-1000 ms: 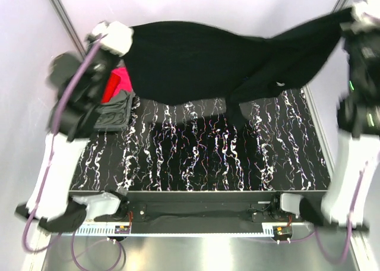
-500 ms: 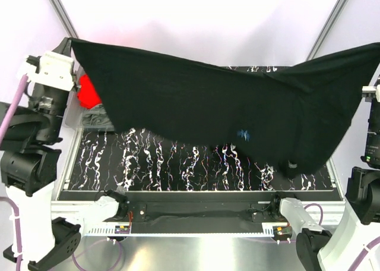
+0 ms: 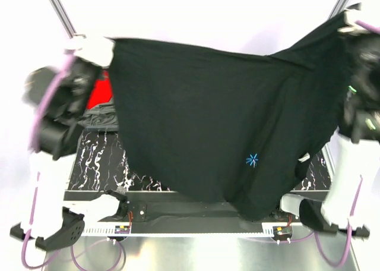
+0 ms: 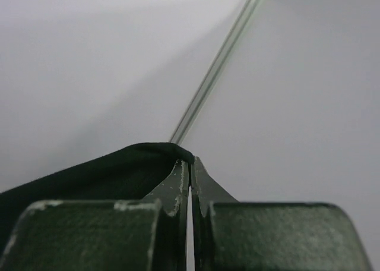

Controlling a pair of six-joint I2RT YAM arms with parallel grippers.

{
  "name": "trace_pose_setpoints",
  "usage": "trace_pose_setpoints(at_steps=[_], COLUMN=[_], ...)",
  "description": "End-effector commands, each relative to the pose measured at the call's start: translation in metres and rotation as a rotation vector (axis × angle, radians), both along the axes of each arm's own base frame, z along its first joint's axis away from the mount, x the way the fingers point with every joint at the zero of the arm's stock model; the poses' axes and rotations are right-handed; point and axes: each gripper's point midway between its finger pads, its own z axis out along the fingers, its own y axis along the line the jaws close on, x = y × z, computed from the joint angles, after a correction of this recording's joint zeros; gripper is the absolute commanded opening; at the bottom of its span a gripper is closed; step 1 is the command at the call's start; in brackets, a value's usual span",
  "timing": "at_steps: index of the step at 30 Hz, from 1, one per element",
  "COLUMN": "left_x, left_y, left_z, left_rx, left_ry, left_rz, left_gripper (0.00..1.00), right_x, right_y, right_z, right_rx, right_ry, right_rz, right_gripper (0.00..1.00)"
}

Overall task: Fold and stack the t-shirts
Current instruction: Flatten the tshirt out

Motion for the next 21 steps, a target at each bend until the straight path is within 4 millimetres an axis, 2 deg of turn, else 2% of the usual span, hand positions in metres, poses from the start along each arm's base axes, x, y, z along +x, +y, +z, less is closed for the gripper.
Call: trace_pose_setpoints(at_steps=[1,2,3,5,6,7,8,9,10,11,12,13,14,15,16,17,18,19,20,21], left_x=[0.046,0.054,0.070,0.089,0.107,0.121,0.131,0.153,0.167,0.180,0.203,0.216,0.229,0.251,0.262,0.272,0.290,0.298,0.305,0.316], left_y=[-0.009,-0.013,-0.018,-0.019,-0.023,-0.021,-0.021,-0.020,-0.021,-0.020,-0.019,-0.018,-0.017,-0.017,-0.016,-0.016,-0.018,-0.017,-0.017,-0.016], left_z=[-0.068,-0.083,-0.119,-0.155,-0.194,-0.207,-0.222,-0.256,-0.263,-0.276,-0.296,-0.303,-0.310,-0.318,-0.320,-0.323,-0.326,-0.328,-0.330,-0.335], left_rx=[0.011,0.023,0.067,0.102,0.140,0.155,0.172,0.209,0.213,0.225,0.236,0.239,0.243,0.252,0.258,0.267,0.289,0.303,0.315,0.333], left_ry=[0.187,0.222,0.302,0.377,0.461,0.473,0.499,0.565,0.565,0.587,0.628,0.640,0.652,0.662,0.662,0.662,0.655,0.652,0.647,0.643], left_rz=[0.033,0.031,0.037,0.062,0.069,0.078,0.083,0.096,0.102,0.111,0.128,0.138,0.148,0.161,0.176,0.183,0.190,0.204,0.211,0.221], left_gripper=[0.00,0.00,0.00,0.00,0.00,0.00,0.00,0.00,0.00,0.00,0.00,0.00,0.00,0.00,0.00,0.00,0.00,0.00,0.00,0.00], right_x=[0.092,0.107,0.130,0.161,0.176,0.197,0.210,0.223,0.249,0.262,0.276,0.300,0.313,0.326,0.346,0.356,0.366,0.380,0.387,0.392], right_y=[-0.008,-0.007,-0.010,-0.013,-0.015,-0.016,-0.016,-0.018,-0.021,-0.023,-0.024,-0.028,-0.028,-0.029,-0.033,-0.033,-0.033,-0.035,-0.036,-0.036], right_z=[-0.074,-0.092,-0.123,-0.165,-0.189,-0.217,-0.234,-0.248,-0.284,-0.298,-0.301,-0.338,-0.348,-0.335,-0.365,-0.368,-0.348,-0.370,-0.372,-0.358], right_rx=[0.048,0.047,0.055,0.061,0.066,0.069,0.071,0.072,0.085,0.089,0.088,0.099,0.101,0.093,0.088,0.082,0.072,0.070,0.069,0.072], right_ry=[0.173,0.211,0.265,0.350,0.386,0.441,0.474,0.492,0.558,0.583,0.583,0.648,0.662,0.631,0.675,0.675,0.633,0.664,0.661,0.633], right_rz=[0.023,0.039,0.037,0.039,0.040,0.048,0.052,0.053,0.052,0.052,0.053,0.043,0.042,0.041,0.031,0.028,0.027,0.025,0.023,0.026], right_gripper=[0.00,0.00,0.00,0.00,0.00,0.00,0.00,0.00,0.00,0.00,0.00,0.00,0.00,0.00,0.00,0.00,0.00,0.00,0.00,0.00])
